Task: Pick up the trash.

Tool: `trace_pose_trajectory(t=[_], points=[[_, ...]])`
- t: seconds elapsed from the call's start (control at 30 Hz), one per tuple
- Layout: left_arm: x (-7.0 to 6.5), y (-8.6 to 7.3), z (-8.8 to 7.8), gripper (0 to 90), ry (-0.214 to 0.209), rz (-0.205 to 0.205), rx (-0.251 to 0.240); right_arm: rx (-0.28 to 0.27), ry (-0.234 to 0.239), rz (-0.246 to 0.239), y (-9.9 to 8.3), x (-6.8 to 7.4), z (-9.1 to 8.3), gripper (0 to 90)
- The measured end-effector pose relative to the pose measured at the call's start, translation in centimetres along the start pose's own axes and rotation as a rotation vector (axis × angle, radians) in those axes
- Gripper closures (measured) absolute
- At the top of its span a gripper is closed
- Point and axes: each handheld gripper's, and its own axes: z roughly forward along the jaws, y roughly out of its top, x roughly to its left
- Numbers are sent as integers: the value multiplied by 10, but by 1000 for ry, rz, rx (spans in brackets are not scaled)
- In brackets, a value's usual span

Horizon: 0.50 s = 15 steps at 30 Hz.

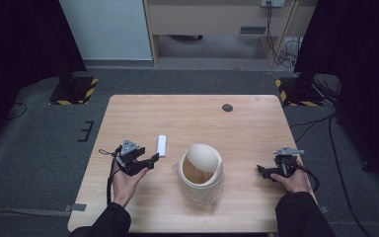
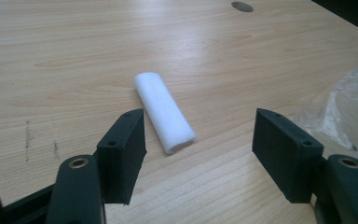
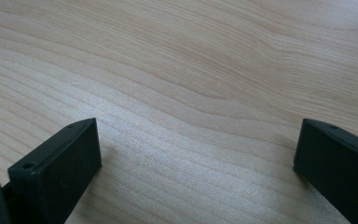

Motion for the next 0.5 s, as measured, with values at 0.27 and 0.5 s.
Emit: trace_pose_trajectory(t=[0.27, 0.5], points=[[6, -2, 27, 384, 31, 14, 42, 0, 1, 0, 0, 0, 0, 7], [11, -2, 50, 410, 58, 9, 69, 0, 1, -1, 0, 0, 0, 7]])
